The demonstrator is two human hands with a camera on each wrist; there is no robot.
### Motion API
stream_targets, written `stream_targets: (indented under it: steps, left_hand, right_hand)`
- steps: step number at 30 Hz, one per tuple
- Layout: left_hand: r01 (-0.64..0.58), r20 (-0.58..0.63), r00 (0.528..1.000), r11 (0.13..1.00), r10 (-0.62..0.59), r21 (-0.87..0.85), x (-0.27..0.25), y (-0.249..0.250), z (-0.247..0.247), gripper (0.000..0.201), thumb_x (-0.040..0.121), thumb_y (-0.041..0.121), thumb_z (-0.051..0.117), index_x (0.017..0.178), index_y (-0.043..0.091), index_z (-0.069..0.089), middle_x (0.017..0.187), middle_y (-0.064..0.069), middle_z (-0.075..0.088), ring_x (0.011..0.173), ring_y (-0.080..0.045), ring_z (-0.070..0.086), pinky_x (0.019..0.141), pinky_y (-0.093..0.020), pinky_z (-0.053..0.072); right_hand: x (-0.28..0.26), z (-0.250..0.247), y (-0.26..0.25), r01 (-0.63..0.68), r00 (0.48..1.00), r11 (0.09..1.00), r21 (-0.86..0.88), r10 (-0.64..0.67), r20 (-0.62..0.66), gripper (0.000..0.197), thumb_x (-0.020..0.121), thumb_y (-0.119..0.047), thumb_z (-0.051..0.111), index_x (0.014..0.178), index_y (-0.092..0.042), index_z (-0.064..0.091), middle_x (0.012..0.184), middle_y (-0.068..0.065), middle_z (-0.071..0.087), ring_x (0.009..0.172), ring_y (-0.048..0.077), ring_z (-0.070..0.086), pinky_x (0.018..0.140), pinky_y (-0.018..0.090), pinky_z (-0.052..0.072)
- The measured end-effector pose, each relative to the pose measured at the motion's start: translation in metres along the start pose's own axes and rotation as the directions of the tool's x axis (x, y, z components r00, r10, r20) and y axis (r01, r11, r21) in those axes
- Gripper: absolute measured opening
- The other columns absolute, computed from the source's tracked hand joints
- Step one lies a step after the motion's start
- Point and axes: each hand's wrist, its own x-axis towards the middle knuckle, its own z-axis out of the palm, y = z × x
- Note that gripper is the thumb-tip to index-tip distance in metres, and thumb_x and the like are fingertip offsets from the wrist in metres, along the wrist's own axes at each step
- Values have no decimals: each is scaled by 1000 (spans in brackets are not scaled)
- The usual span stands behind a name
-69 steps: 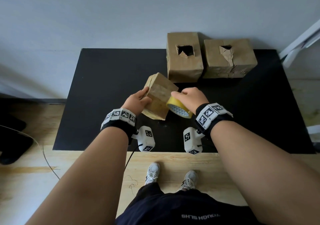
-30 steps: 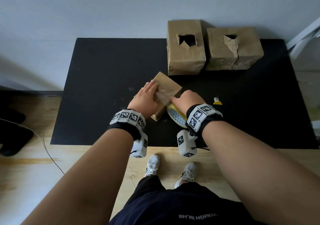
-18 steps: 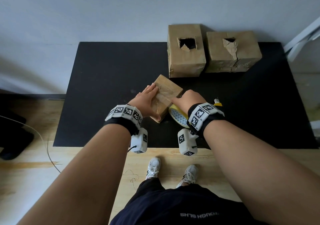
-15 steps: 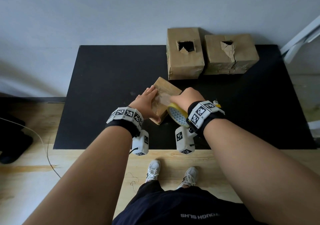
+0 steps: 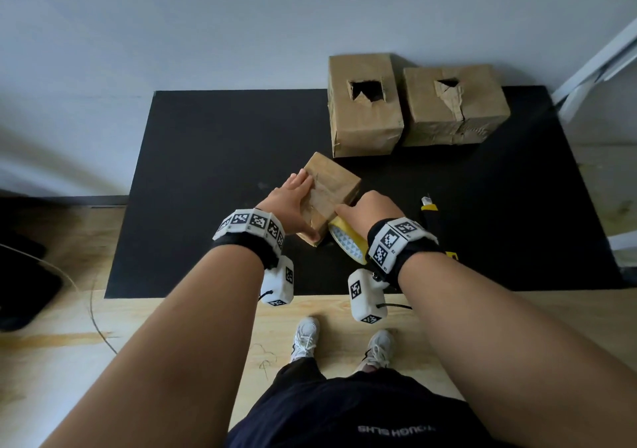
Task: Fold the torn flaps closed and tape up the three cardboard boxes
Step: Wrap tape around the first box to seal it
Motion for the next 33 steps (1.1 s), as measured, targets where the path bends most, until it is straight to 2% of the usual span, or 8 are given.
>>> stream_targets:
  steps: [4, 9, 14, 21, 24, 26, 31, 33]
  left_hand:
    - [13, -9, 1000, 998, -13, 62, 6, 0, 9, 121, 75, 47, 76, 154, 20, -12, 160, 5, -21, 147, -14, -17, 121, -43, -7]
    - [-35, -190, 980, 988, 63, 149, -3, 8, 39, 93, 90, 44, 51, 154, 18, -11, 161, 1, -19, 147, -15, -20, 120, -38, -11]
    - [-58, -166, 981, 962, 104, 265, -9, 5, 54, 77, 96, 37, 36, 154, 19, -10, 162, 1, -16, 148, -13, -16, 121, -35, -9]
    - [-53, -197, 972, 940, 126, 338, -8, 5, 50, 82, 95, 44, 43, 155, 20, -7, 163, -1, -11, 149, -16, -12, 121, -37, -6]
    - [29, -297, 950, 921, 96, 389, -12, 0, 57, 88, 91, 58, 46, 154, 28, -7, 163, -4, -11, 149, -26, -12, 120, -46, -6]
    - [70, -295, 954, 927, 46, 369, -12, -1, 58, 90, 89, 63, 46, 154, 32, -9, 162, -7, -11, 148, -30, -13, 120, -50, -4]
    - [62, -240, 971, 956, 9, 288, -7, 0, 47, 90, 89, 57, 54, 154, 33, -4, 163, -8, -8, 148, -31, -12, 120, -51, -3]
    - [47, -245, 969, 981, 1, 190, -7, 0, 41, 88, 90, 53, 56, 154, 34, 0, 163, -7, -5, 149, -31, -10, 119, -52, -2]
  right_hand:
    - [5, 8, 2, -16, 1000, 999, -43, 16, 8, 40, 91, -53, 52, 78, -16, 57, 76, 3, 61, 66, 19, 60, 59, 30, 44]
    - [9, 8, 4, 8, 1000, 999, -43, -9, -26, 41, 89, -55, 52, 85, -16, 61, 72, 1, 58, 61, 18, 55, 56, 29, 38]
    - [10, 9, 2, 3, 999, 998, -69, -6, -32, 43, 90, -58, 51, 87, -17, 59, 72, 0, 55, 61, 17, 53, 55, 29, 36]
    - [8, 10, 2, 0, 999, 996, -85, -4, -40, 45, 92, -58, 48, 82, -15, 58, 72, 2, 57, 61, 17, 54, 56, 29, 36]
    - [6, 10, 7, 3, 999, 998, -70, -6, -36, 46, 91, -57, 48, 77, -15, 57, 72, 2, 58, 61, 19, 54, 56, 29, 37]
    - [5, 11, 6, 2, 999, 998, -62, -4, -33, 46, 91, -57, 47, 78, -14, 59, 74, 3, 60, 62, 20, 56, 56, 29, 38]
    - [7, 4, 2, 35, 999, 999, 37, -36, 13, 49, 89, -60, 51, 88, -13, 65, 83, 5, 65, 73, 23, 62, 63, 30, 41]
    - [5, -6, 2, 74, 997, 989, 126, -77, 19, 45, 90, -58, 52, 79, -15, 64, 79, 3, 63, 74, 21, 62, 60, 29, 40]
